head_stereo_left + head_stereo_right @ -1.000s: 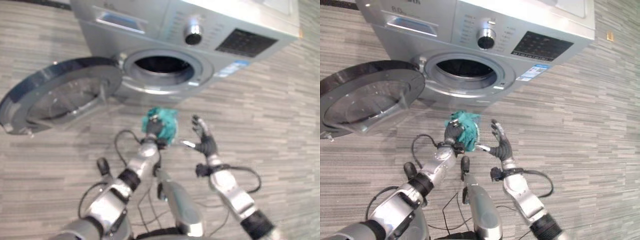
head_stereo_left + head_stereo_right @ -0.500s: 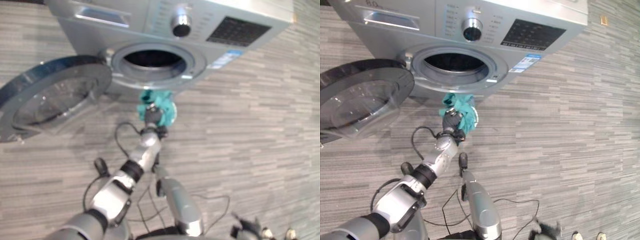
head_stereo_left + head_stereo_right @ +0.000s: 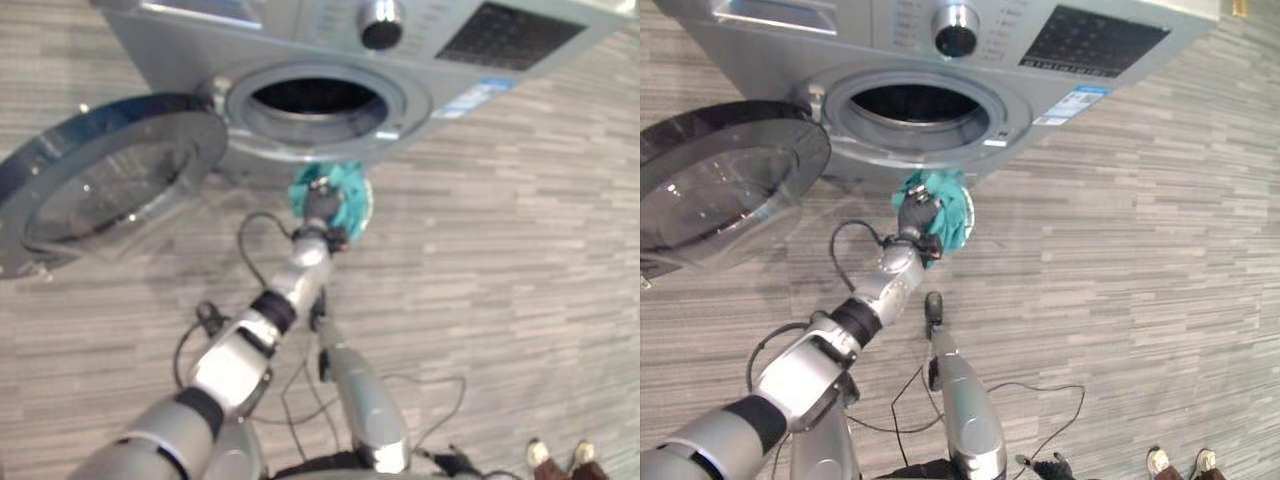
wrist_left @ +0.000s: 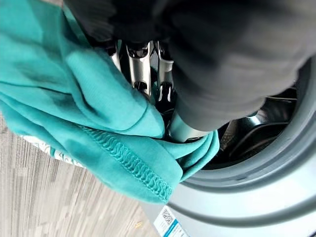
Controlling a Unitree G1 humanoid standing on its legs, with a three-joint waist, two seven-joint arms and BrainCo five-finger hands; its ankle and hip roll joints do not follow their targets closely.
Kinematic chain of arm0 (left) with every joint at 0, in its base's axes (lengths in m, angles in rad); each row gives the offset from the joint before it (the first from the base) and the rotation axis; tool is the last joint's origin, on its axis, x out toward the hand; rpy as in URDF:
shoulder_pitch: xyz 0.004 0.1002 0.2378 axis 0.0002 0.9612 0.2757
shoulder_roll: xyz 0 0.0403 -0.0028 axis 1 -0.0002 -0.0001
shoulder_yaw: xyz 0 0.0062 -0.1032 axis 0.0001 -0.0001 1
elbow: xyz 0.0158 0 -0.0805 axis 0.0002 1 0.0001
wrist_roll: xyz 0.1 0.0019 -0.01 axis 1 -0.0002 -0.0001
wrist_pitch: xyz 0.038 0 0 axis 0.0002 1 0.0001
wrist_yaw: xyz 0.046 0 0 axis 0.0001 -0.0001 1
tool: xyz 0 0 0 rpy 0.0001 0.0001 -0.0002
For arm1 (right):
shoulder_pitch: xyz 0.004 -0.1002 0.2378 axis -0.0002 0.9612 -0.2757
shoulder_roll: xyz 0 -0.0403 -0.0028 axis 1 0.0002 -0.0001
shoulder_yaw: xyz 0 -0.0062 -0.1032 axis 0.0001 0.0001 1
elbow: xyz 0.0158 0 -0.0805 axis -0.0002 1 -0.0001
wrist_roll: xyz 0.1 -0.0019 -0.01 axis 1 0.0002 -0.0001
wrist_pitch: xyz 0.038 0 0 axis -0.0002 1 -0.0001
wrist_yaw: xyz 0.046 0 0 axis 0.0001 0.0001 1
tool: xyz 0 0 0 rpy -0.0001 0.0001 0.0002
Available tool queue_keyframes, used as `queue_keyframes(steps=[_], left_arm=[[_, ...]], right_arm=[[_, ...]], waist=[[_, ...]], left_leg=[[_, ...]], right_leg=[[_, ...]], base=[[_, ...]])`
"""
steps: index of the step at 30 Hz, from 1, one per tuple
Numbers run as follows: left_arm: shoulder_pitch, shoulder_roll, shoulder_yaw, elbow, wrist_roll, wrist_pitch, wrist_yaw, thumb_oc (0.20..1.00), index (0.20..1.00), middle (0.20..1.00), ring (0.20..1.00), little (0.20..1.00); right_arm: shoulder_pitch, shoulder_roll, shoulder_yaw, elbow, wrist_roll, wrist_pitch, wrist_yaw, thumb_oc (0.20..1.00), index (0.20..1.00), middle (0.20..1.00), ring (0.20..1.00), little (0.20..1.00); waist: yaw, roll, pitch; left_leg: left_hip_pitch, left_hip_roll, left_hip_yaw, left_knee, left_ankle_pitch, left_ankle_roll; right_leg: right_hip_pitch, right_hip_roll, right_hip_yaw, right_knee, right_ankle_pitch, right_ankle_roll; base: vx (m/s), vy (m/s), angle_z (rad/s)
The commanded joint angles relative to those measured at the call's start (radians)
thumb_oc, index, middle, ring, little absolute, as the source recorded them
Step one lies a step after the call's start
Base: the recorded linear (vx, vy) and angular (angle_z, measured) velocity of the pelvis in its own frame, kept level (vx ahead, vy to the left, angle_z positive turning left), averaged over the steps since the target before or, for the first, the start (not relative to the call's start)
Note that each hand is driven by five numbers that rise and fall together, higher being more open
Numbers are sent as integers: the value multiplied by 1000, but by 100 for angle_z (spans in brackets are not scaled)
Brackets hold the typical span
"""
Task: Grab the laundry basket,head to the washer,open it,put in the laundry and shut it.
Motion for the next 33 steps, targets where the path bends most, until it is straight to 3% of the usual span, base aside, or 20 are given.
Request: queue_keyframes(steps=[1, 8, 17, 25, 28, 31, 33], left_arm=[[-191, -85, 46, 32, -30, -43, -25, 200, 200, 200, 200, 200], [-357, -52, 131, 112, -77, -54, -10, 200, 200, 200, 200, 200], [-532, 118, 253, 231, -159, -75, 2, 200, 200, 200, 200, 200], [-557, 126, 282, 160, -194, -126, 35, 200, 200, 200, 200, 200], [-519, 92, 280, 102, -182, -143, 47, 200, 200, 200, 200, 200], [-445, 58, 290, 57, -187, -146, 49, 200, 200, 200, 200, 200], [-404, 56, 288, 29, -190, -145, 49, 200, 200, 200, 200, 200]], right_arm=[[8, -58, 36, -63, -27, 3, -7, 1000, 1000, 1000, 1000, 1000], [3, -71, 67, -129, -31, -19, -3, 1000, 1000, 1000, 1000, 1000], [-32, -101, 51, -121, -30, -38, 6, 1000, 1000, 1000, 1000, 1000], [-44, -101, 27, -133, 4, -53, -1, 1000, 1000, 1000, 1000, 1000], [-38, -96, 24, -138, 4, -54, -3, 1000, 1000, 1000, 1000, 1000], [-31, -84, 17, -141, -1, -56, -3, 1000, 1000, 1000, 1000, 1000], [-16, -84, 11, -138, -8, -55, 2, 1000, 1000, 1000, 1000, 1000]], waist=[[-19, 13, 13], [-40, 4, 9], [-73, -8, -5], [-86, -2, -16], [-86, -3, -20], [-86, -9, -33], [-89, -11, -39]], left_leg=[[-155, -10, -39, 12, 46, 25], [-177, -28, -35, -50, 67, 26], [-222, -38, -25, -46, 54, 26], [-275, -52, -36, -31, 39, 28], [-287, -56, -41, -8, 23, 33], [-310, -62, -51, 74, -29, 44], [-308, -67, -62, 151, -96, 76]], right_leg=[[-15, -57, -56, 105, -123, 50], [-49, -68, -44, 58, -85, 72], [-77, -79, -2, -6, -40, 95], [-96, -89, 0, -35, -28, 106], [-94, -91, 4, -33, -33, 105], [-83, -101, 11, -8, -49, 115], [-93, -106, 44, 123, -89, 108]], base=[[0, 0, 0], [25, 17, 3], [36, 47, -6], [25, 10, 0], [12, 28, 2], [0, 90, 4], [-23, 231, -7]])
